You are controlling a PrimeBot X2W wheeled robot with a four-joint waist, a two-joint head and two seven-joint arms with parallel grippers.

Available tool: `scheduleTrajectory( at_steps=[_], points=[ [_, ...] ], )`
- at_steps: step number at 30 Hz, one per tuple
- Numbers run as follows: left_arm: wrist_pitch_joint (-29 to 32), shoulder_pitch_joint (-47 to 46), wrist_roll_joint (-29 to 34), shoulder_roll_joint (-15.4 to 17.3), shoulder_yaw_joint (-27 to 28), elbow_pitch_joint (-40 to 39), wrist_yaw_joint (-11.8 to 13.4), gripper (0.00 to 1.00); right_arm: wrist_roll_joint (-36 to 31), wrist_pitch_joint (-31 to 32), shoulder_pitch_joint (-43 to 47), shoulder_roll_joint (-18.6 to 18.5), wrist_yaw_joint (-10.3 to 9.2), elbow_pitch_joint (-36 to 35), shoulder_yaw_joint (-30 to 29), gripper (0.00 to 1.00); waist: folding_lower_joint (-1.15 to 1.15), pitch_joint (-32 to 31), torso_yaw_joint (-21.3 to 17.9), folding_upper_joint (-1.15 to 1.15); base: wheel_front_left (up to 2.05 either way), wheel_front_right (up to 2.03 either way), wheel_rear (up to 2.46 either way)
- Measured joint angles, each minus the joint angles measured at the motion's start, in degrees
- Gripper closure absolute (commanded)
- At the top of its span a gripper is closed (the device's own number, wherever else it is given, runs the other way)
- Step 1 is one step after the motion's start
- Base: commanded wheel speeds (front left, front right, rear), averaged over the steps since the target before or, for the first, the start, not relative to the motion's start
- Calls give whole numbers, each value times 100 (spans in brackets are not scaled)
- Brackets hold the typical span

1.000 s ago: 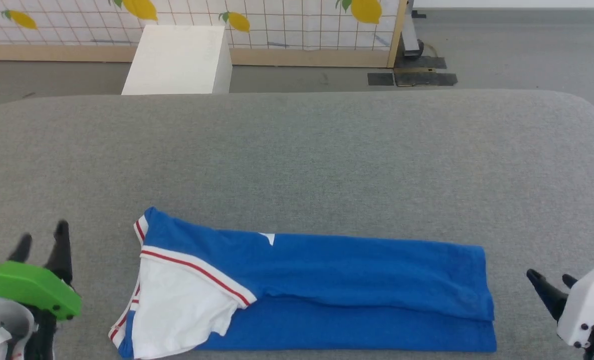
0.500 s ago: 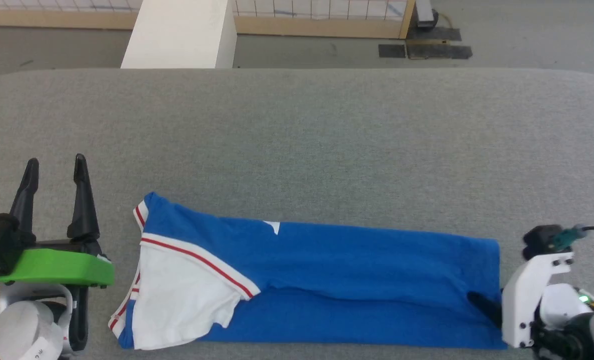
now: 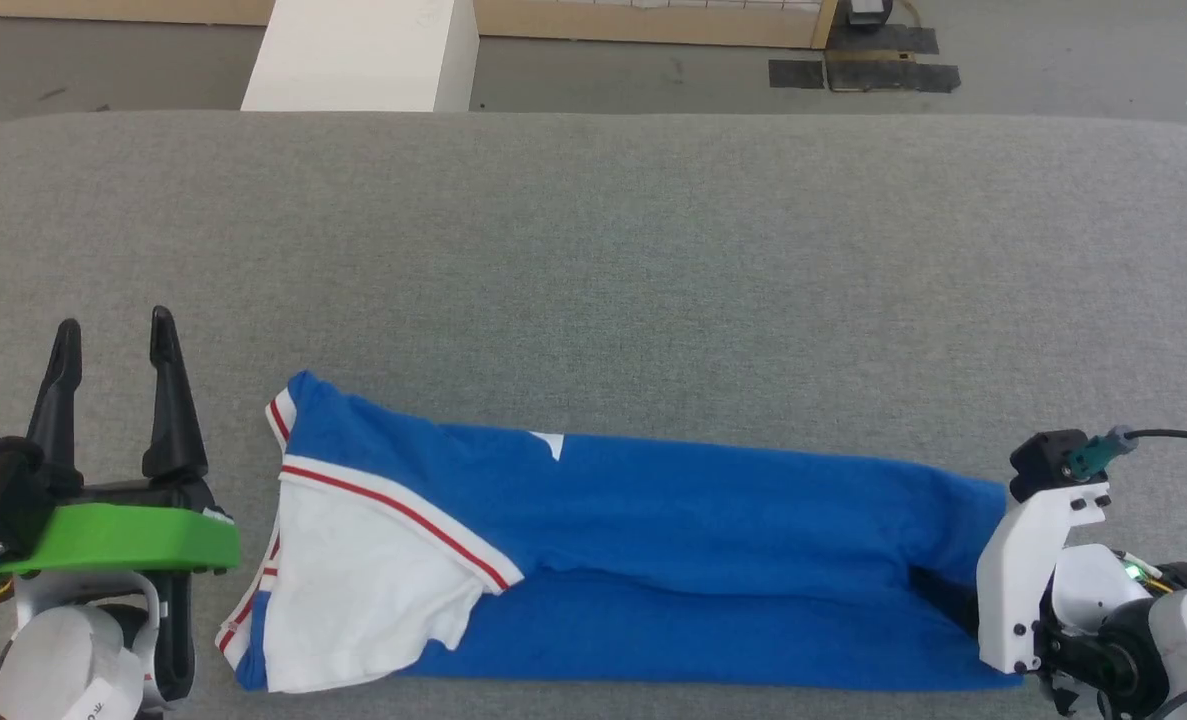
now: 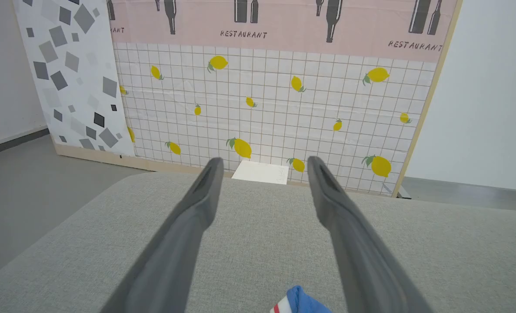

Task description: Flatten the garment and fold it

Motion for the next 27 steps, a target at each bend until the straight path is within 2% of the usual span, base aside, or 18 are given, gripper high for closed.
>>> scheduleTrajectory(
  at_steps=[1, 11, 16, 22, 24, 27],
  points=[
    [0, 3, 16, -19, 16, 13, -21, 0, 0, 1, -11, -10, 0, 12, 8, 100, 0, 3, -2, 0, 0, 0, 0],
    [0, 7, 157, -246, 177, 89, -187, 0, -174, 119, -118, -116, 11, 78, -189, 100, 0, 19, -13, 0, 0, 0, 0],
    [0, 7, 214, -321, 193, 134, -213, 0, -468, 266, -139, -335, 10, 253, -942, 100, 0, 7, -22, 0, 0, 0, 0],
    [0, 13, 232, -336, 148, 230, -283, 0, -1229, 267, -247, -448, 8, 708, -1926, 100, 0, -26, -34, 0, 0, 0, 0],
    [0, 12, 233, -343, 138, 258, -305, 0, -1502, 244, -327, -428, 8, 805, -2129, 100, 0, -34, -26, 0, 0, 0, 0],
    [0, 11, 235, -347, 116, 313, -311, 0, -1790, 385, -431, -441, 8, 812, -2085, 100, 0, -71, -21, 0, 0, 0, 0]
  ],
)
